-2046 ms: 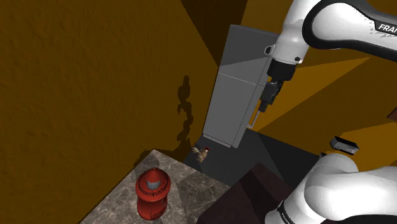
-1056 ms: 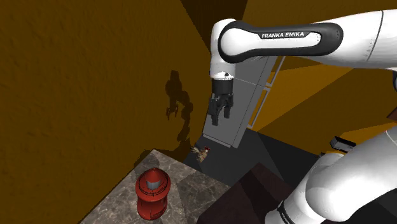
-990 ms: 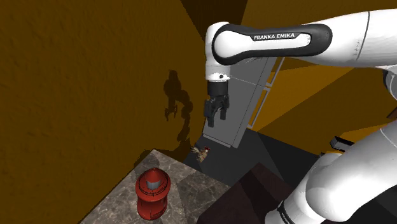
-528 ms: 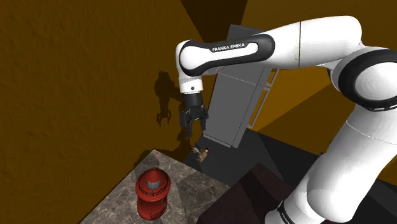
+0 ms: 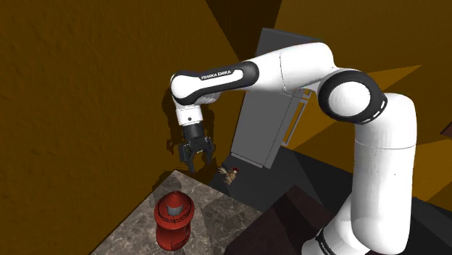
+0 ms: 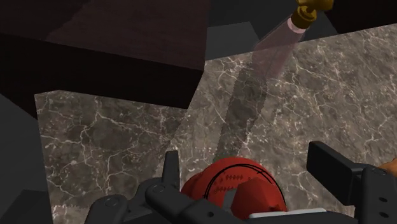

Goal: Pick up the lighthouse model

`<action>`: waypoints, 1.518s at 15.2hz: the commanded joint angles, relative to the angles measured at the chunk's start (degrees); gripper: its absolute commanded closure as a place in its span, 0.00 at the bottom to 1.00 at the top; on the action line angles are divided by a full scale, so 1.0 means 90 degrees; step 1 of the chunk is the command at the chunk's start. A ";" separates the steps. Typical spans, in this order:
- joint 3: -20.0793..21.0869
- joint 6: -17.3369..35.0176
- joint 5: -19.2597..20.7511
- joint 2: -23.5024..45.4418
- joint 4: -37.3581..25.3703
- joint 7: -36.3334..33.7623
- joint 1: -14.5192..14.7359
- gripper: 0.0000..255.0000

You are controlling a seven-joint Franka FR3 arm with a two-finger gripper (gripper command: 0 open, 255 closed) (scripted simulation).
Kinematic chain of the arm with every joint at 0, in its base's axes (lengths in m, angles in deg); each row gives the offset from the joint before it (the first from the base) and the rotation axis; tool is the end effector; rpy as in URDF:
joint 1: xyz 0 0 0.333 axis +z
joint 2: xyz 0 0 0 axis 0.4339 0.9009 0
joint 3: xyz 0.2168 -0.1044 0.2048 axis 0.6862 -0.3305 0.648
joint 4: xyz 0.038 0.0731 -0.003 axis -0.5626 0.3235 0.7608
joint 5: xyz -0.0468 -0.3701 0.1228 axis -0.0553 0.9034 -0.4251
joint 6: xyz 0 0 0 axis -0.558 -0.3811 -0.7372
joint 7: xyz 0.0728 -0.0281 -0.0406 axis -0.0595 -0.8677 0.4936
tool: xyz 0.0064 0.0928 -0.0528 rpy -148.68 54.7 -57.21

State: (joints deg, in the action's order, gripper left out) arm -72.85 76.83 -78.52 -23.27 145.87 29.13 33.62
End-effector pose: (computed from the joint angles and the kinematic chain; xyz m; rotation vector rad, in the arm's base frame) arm 0.5524 0.2330 0.3327 -2.8448 -0.2996 0.9730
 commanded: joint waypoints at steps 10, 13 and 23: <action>0.0124 -0.0914 -0.0135 0.3036 -0.2947 -0.0527 0.0623 0.00; 0.0103 -0.0778 -0.0106 0.3184 -0.2951 -0.0479 0.0641 0.00; 0.0084 -0.0664 -0.0081 0.3324 -0.2970 -0.0439 0.0660 1.00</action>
State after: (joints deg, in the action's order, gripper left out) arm -72.08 70.71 -79.26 6.53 119.08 25.18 39.53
